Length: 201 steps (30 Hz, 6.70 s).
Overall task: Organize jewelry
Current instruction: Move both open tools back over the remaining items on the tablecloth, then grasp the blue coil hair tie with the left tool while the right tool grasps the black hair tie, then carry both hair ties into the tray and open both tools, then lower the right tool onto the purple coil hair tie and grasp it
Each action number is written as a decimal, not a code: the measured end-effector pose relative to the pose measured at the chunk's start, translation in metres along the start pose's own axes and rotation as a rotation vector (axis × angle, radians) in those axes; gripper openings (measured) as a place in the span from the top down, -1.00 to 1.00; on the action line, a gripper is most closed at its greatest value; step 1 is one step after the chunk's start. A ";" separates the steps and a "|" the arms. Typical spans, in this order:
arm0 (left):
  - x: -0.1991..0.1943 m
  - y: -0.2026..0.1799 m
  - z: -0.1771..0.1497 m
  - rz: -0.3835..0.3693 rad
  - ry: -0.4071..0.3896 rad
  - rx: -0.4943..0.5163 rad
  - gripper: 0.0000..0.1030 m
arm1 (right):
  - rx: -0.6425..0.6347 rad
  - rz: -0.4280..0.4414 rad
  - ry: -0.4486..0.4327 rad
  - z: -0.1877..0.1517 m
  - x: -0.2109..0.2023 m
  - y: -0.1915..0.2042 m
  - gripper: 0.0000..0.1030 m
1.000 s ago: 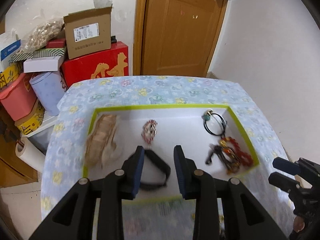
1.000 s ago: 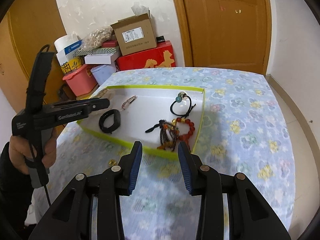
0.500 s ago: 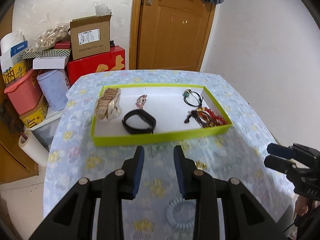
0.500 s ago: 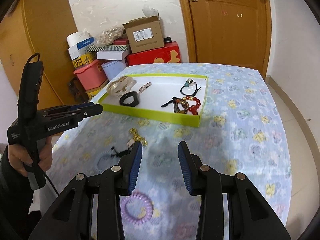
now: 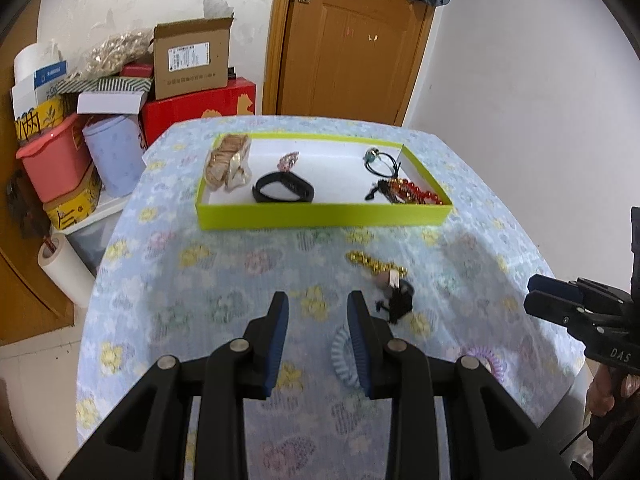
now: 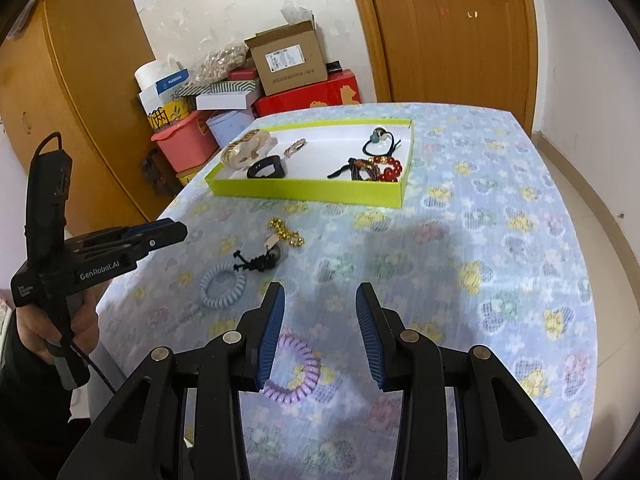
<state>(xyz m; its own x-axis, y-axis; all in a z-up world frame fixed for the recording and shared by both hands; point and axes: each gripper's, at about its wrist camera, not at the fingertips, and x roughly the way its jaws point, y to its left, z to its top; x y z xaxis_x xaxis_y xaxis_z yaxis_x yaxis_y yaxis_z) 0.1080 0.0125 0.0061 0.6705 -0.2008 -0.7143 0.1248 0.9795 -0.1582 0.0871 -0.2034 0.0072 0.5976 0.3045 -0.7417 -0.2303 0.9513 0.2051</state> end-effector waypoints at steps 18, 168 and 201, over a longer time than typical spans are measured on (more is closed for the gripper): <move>0.012 -0.009 -0.021 -0.026 0.054 0.019 0.38 | -0.014 0.003 0.026 -0.006 0.009 0.004 0.26; 0.174 0.007 0.142 0.071 0.062 0.061 0.75 | -0.056 -0.090 0.085 0.157 0.184 -0.062 0.46; 0.018 -0.021 0.047 0.073 -0.035 0.039 0.52 | -0.029 -0.033 -0.016 0.051 0.023 -0.016 0.38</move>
<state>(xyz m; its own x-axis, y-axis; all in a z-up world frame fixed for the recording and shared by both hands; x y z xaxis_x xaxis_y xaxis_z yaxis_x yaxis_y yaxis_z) 0.1516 -0.0106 0.0287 0.7036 -0.1289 -0.6988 0.1028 0.9915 -0.0794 0.1437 -0.2089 0.0198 0.6174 0.2744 -0.7372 -0.2325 0.9590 0.1622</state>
